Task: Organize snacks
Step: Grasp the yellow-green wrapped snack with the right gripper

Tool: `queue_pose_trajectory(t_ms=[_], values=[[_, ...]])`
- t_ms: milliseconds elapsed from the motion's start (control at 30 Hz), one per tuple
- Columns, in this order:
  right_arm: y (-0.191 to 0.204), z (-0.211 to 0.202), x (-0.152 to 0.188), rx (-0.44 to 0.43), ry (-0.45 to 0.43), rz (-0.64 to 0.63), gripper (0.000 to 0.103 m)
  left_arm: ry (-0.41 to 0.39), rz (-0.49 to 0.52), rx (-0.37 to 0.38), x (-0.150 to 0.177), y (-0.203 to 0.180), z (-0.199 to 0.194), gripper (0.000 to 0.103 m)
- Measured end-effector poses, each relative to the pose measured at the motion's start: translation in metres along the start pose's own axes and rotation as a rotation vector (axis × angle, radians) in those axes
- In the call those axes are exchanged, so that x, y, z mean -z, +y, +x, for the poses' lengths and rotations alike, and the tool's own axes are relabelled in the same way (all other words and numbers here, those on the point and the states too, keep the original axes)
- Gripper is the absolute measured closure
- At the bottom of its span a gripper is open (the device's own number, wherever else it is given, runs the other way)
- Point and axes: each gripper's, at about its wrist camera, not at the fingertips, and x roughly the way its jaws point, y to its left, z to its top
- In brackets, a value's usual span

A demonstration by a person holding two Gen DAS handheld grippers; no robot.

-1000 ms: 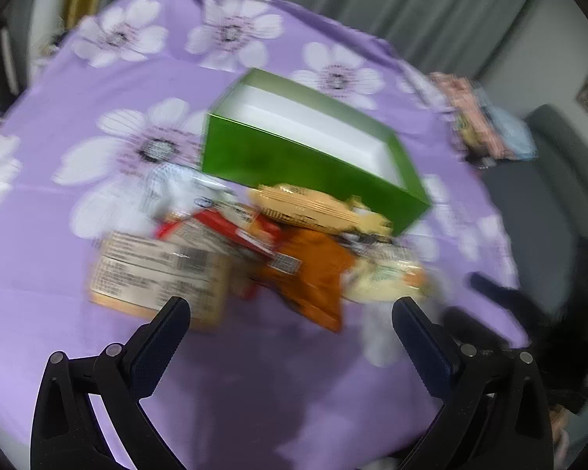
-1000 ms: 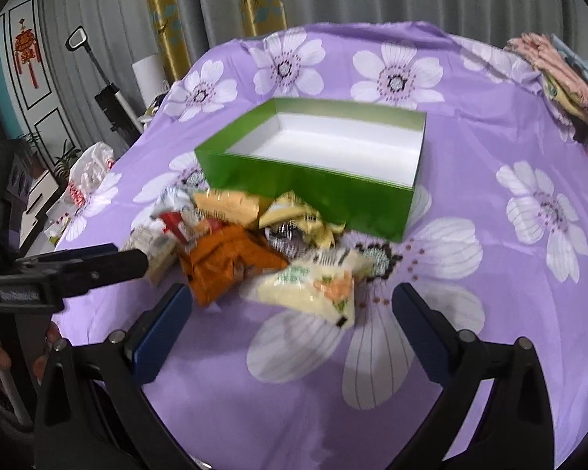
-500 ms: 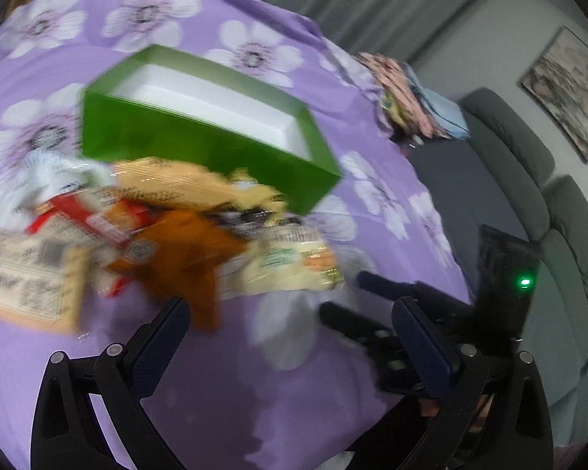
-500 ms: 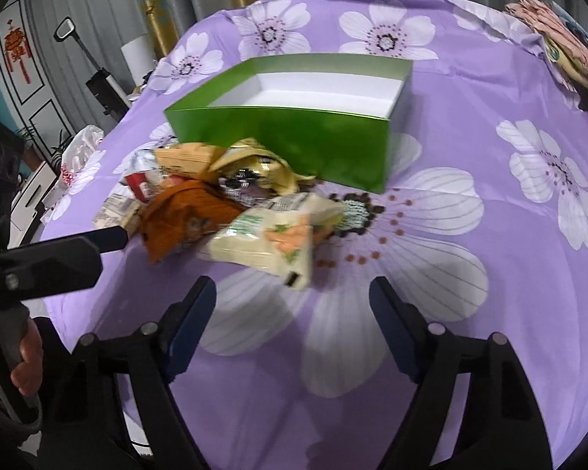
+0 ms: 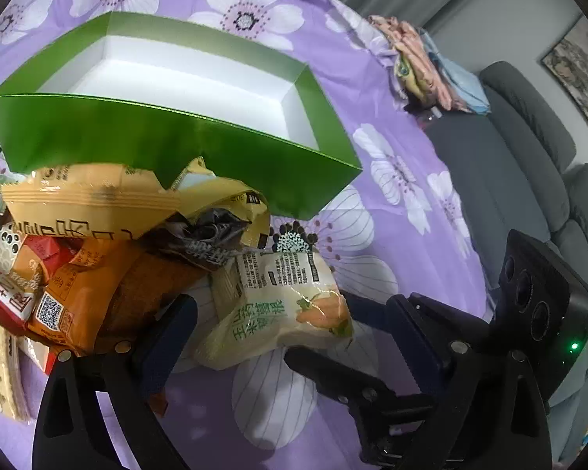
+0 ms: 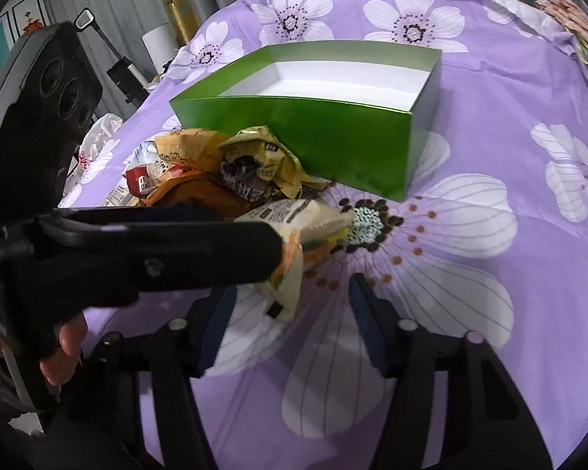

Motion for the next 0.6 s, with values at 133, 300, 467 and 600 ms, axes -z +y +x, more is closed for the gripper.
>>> queue_pose_trajectory(t_ms=[133,300,467,600], values=[[-0.001,0.002,0.001,-0.025,-0.001,0.007,0.073,0.054,0.027,-0.013,0.002,-0.004,0.009,0.046],[-0.005,-0.001,0.006,-0.026,-0.017,0.019,0.083,0.055,-0.019,0.010,0.002,0.008,0.007,0.067],[-0.001,-0.020,0.008,-0.023,-0.070,0.009,0.087,0.014,0.020,0.039,0.006,-0.001,-0.007,0.073],[0.006,-0.044,0.000,-0.011,-0.133,-0.010,0.088,-0.036,0.044,0.081,0.000,-0.014,-0.027,0.073]])
